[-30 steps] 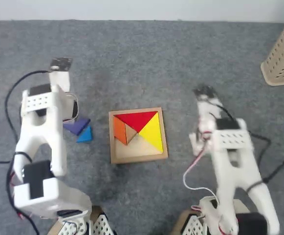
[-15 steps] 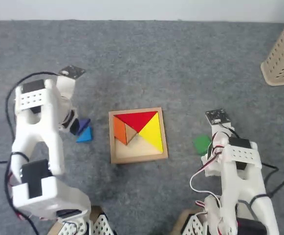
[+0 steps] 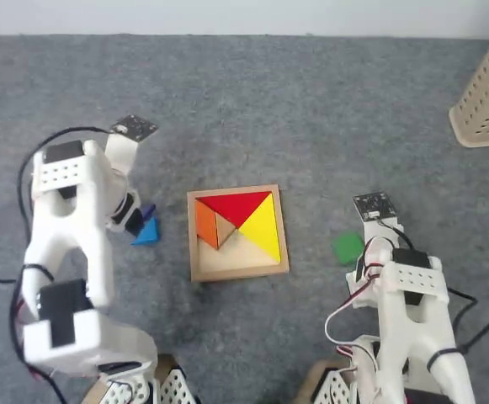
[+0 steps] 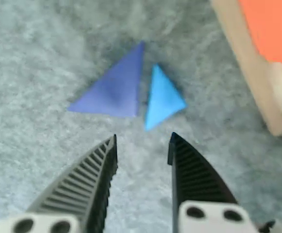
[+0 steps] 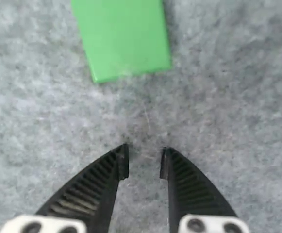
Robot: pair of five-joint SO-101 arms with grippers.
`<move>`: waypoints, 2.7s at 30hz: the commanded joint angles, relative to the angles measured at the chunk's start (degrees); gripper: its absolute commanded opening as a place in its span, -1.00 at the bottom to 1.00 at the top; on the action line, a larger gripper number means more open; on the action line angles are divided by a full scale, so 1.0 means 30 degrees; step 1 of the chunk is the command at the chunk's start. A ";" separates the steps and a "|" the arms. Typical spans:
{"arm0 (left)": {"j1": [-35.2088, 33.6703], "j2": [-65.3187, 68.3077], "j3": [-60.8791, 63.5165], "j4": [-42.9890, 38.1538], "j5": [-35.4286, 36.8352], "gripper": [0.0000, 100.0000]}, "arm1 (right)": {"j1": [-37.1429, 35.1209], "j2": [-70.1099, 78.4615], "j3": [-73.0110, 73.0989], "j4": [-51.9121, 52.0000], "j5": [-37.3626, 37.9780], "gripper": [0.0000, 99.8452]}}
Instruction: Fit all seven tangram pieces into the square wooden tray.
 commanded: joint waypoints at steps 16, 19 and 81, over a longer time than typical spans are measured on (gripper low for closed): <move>0.2198 -0.1026 0.0777 -0.4484 0.8088 -0.67 | -0.0308 -0.0249 0.0059 -0.0630 0.0264 -0.74; 0.2168 -0.0938 0.0806 -0.6652 1.1868 -0.67 | -0.0308 -0.0337 -0.0147 -0.1070 0.0264 -0.74; -0.0147 -0.0938 0.3824 -1.2103 1.3216 -0.67 | -0.4440 1.2264 -1.3275 0.1480 0.2227 -0.43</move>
